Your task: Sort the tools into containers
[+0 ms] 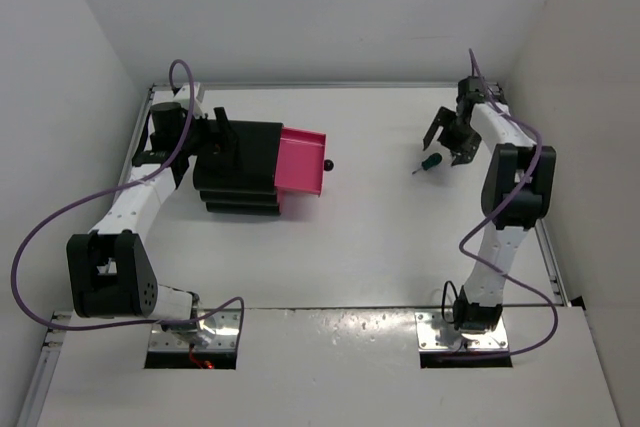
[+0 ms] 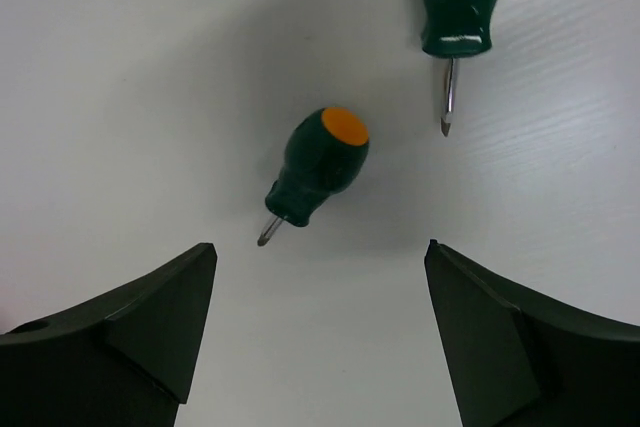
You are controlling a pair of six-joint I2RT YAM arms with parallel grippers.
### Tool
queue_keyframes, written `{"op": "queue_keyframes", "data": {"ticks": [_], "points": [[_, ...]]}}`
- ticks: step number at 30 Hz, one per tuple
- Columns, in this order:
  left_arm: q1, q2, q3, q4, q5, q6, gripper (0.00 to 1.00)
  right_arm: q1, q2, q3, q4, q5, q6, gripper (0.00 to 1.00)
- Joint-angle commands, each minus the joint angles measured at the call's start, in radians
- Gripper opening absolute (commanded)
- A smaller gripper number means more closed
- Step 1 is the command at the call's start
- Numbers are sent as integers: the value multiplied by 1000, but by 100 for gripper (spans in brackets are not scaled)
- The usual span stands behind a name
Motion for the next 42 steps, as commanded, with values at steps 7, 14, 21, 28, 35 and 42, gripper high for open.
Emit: {"op": "queue_keyframes", "data": {"ticks": [7, 14, 21, 28, 35, 42], "points": [[0, 45, -80, -231, -55, 50, 100, -8, 75, 61, -43, -33, 235, 84], [0, 45, -80, -231, -55, 50, 100, -8, 131, 94, -43, 1, 266, 81], [0, 45, -80, -231, -55, 50, 100, -8, 184, 139, -63, 33, 266, 69], [0, 45, -71, -231, -55, 50, 100, -8, 225, 166, -53, 26, 233, 17], [0, 45, -71, -231, -55, 50, 100, 18, 136, 109, -20, -202, 76, 0], [0, 45, -71, -231, -55, 50, 100, 173, -147, -117, 190, -281, -57, 0]]}}
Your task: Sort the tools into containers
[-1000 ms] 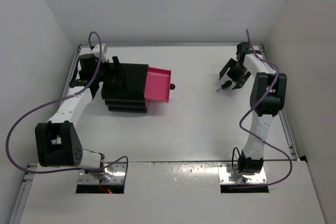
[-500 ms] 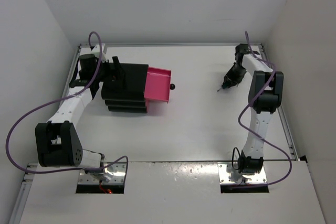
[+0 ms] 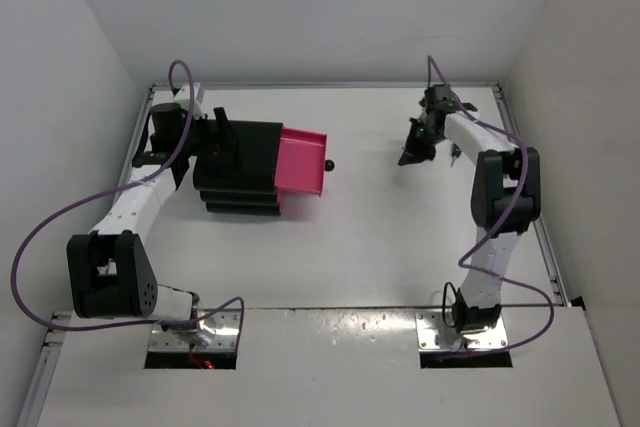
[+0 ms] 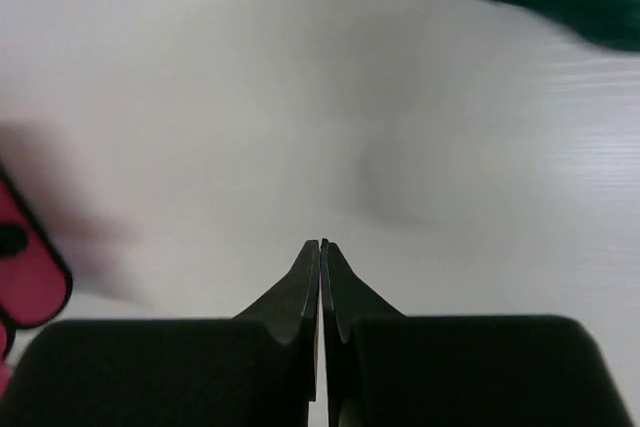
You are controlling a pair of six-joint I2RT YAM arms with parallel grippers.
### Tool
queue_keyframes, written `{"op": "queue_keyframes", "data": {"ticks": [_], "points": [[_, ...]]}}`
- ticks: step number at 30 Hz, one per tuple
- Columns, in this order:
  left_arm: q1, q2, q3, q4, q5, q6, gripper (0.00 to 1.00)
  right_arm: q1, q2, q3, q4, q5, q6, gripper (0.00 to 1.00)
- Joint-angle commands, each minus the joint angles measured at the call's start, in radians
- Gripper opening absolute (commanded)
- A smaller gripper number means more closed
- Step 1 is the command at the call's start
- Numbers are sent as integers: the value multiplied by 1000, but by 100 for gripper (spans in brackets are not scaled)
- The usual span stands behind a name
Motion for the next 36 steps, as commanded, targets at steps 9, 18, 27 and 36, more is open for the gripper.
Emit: {"op": "queue_keyframes", "data": {"ticks": [9, 18, 27, 36], "points": [[0, 39, -62, -244, -43, 57, 100, 90, -245, -16, 211, 43, -315, 66], [0, 39, -62, -244, -43, 57, 100, 9, -8, 195, 71, 208, -343, 66], [0, 39, -71, -234, -52, 57, 100, -71, 151, 268, -63, 173, 23, 67], [0, 39, -80, -234, -52, 66, 100, -103, 192, 257, -62, 129, 122, 79]]}}
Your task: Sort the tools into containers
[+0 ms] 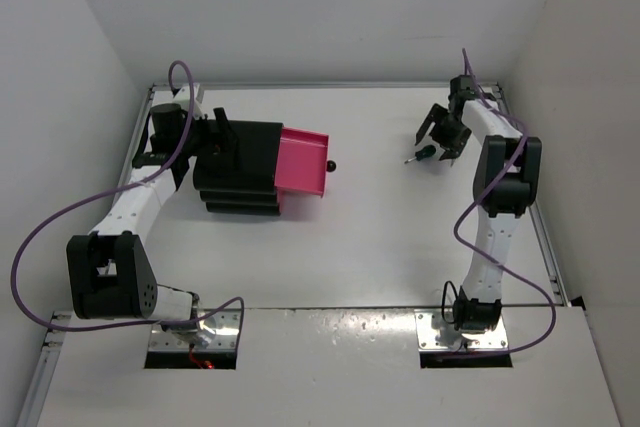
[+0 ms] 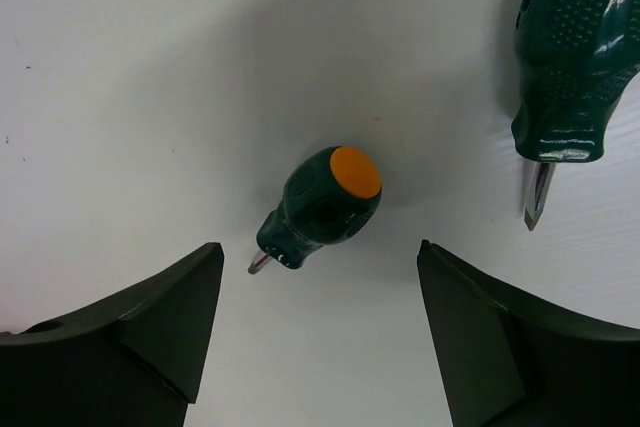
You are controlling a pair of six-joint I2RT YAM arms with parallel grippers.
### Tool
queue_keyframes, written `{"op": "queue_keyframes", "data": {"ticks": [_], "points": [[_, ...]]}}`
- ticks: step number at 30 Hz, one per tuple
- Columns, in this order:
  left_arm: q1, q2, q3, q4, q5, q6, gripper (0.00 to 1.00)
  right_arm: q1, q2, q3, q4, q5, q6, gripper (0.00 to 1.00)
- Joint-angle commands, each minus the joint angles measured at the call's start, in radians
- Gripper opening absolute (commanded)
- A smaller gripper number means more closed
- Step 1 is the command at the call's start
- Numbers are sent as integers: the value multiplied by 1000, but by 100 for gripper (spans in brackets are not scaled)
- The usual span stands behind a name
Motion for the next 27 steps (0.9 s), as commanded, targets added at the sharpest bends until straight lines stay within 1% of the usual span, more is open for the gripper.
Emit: {"op": "queue_keyframes", "data": {"ticks": [1, 9, 11, 14, 15, 17, 18, 20, 21, 22, 23, 25, 26, 27], "points": [[0, 43, -75, -240, -50, 66, 100, 3, 23, 16, -11, -27, 67, 79], [0, 43, -75, -240, -50, 66, 100, 3, 69, 35, 14, -22, 99, 79], [0, 43, -75, -240, -50, 66, 100, 3, 82, 45, 14, -13, 108, 76], [0, 43, -75, -240, -50, 66, 100, 3, 102, 55, 5, -2, 109, 67], [0, 43, -75, -240, -50, 66, 100, 3, 102, 64, 5, -2, 109, 59], [0, 43, -75, -240, -50, 66, 100, 3, 112, 75, -6, 8, 98, 49], [0, 43, -75, -240, -50, 66, 100, 3, 112, 75, -17, 8, 98, 35], [0, 43, -75, -240, -50, 66, 100, -6, 112, 75, -29, -4, 61, 21], [0, 43, -75, -240, -50, 66, 100, -6, 112, 75, -41, -4, 52, 8], [0, 43, -75, -240, -50, 66, 100, -6, 112, 75, -41, -48, 18, 2], [0, 43, -75, -240, -50, 66, 100, -6, 112, 75, -58, -61, 4, 0], [0, 43, -75, -240, -50, 66, 100, -6, 74, 47, -58, -108, -49, 0], [0, 43, -75, -240, -50, 66, 100, -6, 48, 27, -47, -131, -68, 0], [0, 43, -75, -240, -50, 66, 100, -6, 15, -29, 9, -166, -89, 0]]}}
